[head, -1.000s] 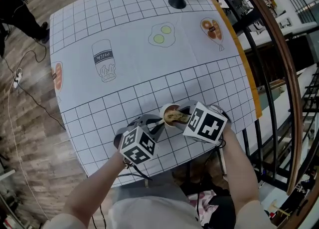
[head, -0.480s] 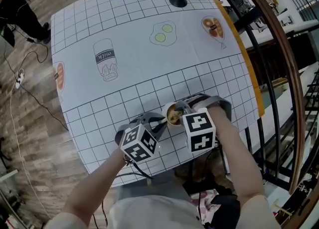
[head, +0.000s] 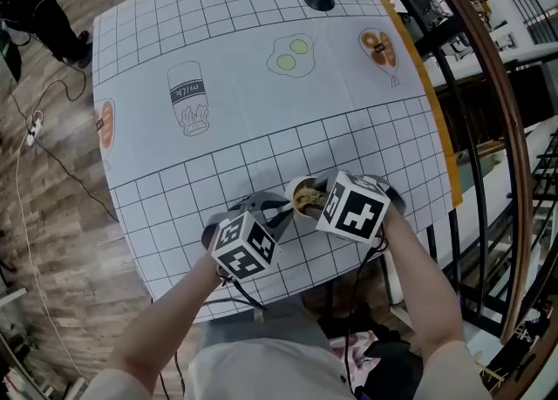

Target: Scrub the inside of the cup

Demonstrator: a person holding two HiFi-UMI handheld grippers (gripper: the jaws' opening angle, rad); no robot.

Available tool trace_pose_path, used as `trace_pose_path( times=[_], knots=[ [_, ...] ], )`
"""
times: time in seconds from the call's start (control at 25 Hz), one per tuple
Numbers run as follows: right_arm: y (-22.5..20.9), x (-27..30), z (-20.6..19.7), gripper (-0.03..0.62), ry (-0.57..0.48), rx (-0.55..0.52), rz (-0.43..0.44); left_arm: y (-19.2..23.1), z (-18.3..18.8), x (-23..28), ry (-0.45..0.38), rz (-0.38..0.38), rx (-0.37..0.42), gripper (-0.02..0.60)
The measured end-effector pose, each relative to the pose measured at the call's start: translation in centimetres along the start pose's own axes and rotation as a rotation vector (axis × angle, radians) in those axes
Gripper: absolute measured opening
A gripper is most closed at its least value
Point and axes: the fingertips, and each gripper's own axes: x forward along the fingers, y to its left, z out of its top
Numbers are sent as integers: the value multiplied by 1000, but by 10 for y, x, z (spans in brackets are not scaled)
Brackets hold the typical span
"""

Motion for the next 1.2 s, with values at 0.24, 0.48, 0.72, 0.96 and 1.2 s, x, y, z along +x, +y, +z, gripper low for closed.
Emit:
trace_pose_path(
  times=[0.24,0.48,0.72,0.96,1.2],
  knots=[
    [-13,-7,0,112,-270,361,-218,-4,-1,2,0,4,-10,58],
    [-21,-29,-9,112,-632,719,-304,-4,0,4,0,-4,-50,60],
    [-10,-76,-9,112,-813,781,-370,-1,0,2,-3,5,-83,64],
    [1,-140,5,114,-885,697,-500,4,12,-17,-65,57,-110,66],
    [25,-197,9,114,-965,614,-626,4,54,-70,-188,146,-84,69]
  ],
)
